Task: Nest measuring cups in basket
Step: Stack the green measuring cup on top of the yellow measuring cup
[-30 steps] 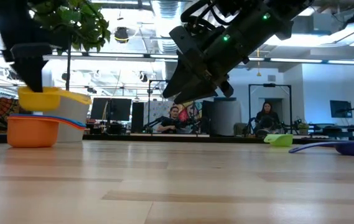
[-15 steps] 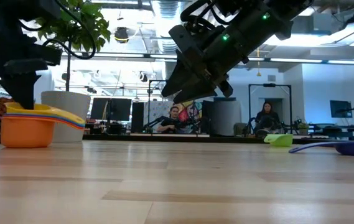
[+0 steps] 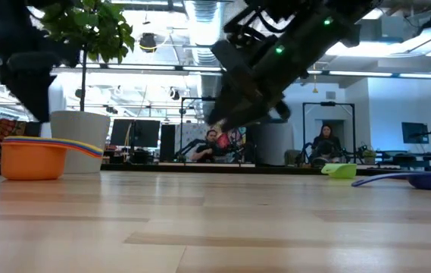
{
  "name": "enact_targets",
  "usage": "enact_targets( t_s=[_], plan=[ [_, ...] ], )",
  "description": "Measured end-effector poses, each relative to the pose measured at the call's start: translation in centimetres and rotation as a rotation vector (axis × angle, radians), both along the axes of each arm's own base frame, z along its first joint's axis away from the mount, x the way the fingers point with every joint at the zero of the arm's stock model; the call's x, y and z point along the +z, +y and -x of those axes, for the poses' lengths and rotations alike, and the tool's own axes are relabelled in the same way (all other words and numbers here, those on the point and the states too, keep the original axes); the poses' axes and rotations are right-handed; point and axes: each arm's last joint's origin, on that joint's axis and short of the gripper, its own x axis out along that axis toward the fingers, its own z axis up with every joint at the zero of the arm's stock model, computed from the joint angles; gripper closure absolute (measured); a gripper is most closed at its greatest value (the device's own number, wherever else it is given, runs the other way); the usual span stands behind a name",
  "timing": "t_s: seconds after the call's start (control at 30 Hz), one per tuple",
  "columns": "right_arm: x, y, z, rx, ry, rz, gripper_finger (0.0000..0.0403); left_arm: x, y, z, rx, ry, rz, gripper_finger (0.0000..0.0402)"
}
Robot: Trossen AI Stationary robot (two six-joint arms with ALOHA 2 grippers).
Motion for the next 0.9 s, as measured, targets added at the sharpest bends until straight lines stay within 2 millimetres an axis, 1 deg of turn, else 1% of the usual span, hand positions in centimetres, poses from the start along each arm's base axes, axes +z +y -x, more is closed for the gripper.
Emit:
enact_targets(
  t_s=[0.1, 0.17, 0.23, 0.33, 0.4, 0.47, 0.6, 0.73, 0.8, 0.9],
  plan=[
    [0.8, 0.0, 1.3, -0.088, 0.058, 0.022, 0.0201, 0.6, -0.2, -0.8, -0.067, -0.069, -0.068, 0.0277],
    [1.6, 0.0, 3.0, -0.158, 0.118, 0.052, 0.0203, 1.0, -0.4, -1.7, -0.124, -0.141, -0.106, 0.0277],
    [2.8, -0.1, 4.2, -0.22, 0.131, 0.071, 0.0204, 1.3, -0.7, -2.7, -0.181, -0.202, -0.141, 0.0277],
    [4.4, -0.5, 6.5, -0.321, 0.161, 0.118, 0.0206, 1.7, -1.2, -4.2, -0.25, -0.281, -0.202, 0.0277],
    [5.0, -1.3, 7.9, -0.393, 0.201, 0.163, 0.0208, 1.7, -1.5, -5.0, -0.28, -0.305, -0.234, 0.0277],
    [5.3, -2.5, 9.3, -0.481, 0.263, 0.183, 0.0212, 1.5, -1.8, -6.1, -0.297, -0.335, -0.26, 0.0277],
    [5.5, -5.6, 11.8, -0.682, 0.416, 0.174, 0.0225, 0.7, -2.2, -7.9, -0.328, -0.343, -0.285, 0.0277],
    [5.5, -8.8, 13.4, -0.835, 0.55, 0.172, 0.024, -0.6, -2.9, -9.3, -0.362, -0.32, -0.297, 0.0277],
    [4.9, -10.7, 13.9, -0.879, 0.602, 0.167, 0.0248, -1.3, -3.3, -9.8, -0.392, -0.295, -0.308, 0.0277],
    [3.6, -13.3, 15.0, -0.919, 0.686, 0.105, 0.0258, -2.2, -3.8, -10.2, -0.412, -0.266, -0.308, 0.0277]
  ],
)
